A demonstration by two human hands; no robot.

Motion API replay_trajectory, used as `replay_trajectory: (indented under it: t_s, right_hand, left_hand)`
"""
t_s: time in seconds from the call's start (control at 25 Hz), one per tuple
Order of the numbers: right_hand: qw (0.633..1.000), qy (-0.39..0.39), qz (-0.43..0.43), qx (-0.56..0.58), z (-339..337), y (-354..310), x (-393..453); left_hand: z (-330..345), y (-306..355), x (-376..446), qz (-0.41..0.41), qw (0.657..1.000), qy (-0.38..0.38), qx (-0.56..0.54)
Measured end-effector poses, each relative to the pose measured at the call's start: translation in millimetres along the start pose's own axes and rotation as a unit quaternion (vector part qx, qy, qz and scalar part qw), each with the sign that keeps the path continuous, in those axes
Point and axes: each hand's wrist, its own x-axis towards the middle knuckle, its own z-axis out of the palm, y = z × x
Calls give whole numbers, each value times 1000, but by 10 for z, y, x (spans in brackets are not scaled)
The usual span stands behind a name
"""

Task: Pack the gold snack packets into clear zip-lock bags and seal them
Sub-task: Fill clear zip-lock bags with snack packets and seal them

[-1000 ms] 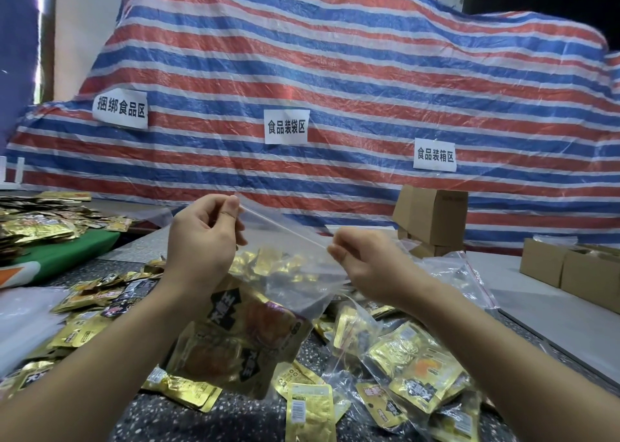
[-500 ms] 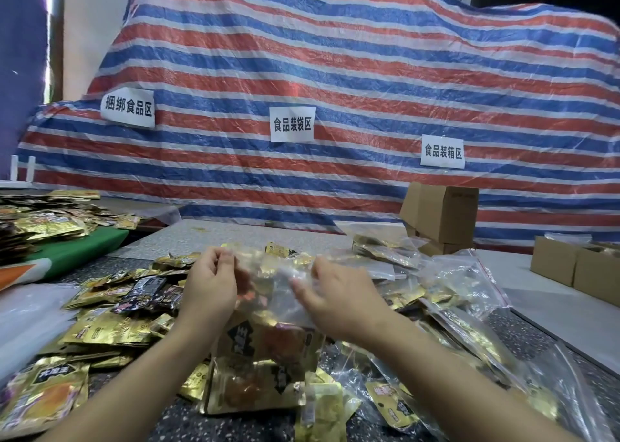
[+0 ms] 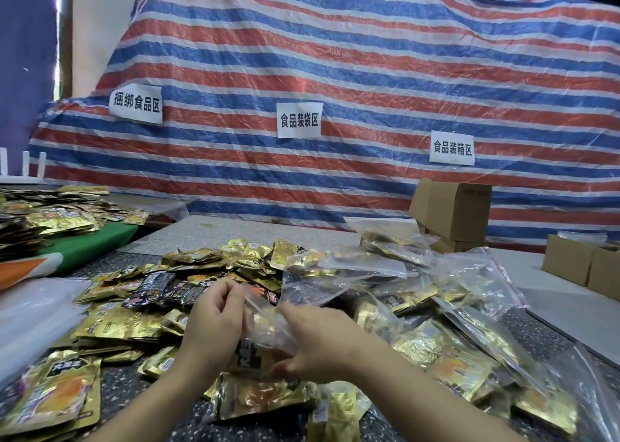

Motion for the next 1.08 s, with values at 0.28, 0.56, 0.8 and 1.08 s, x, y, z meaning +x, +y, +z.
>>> replay_trajectory:
  t_s: [0.28,0.56,0.8,1.08]
  right_hand:
    - [998,-32,-56,-1,195,-113,-35]
    - [997,-49,-58,1,294,-145,-48]
    - [990,-48,-129,12,247,-140,-24]
    - [991,-39,-127,17,238,-101,43]
  left_hand:
    - [-5,-81,-165,-20,999,-27,38]
    - [43,-150,-212,-86,984,-36,149]
    - [10,-111,-155,-59,993,-24,100]
    - [-20,-62,47,-96,995,-22,9]
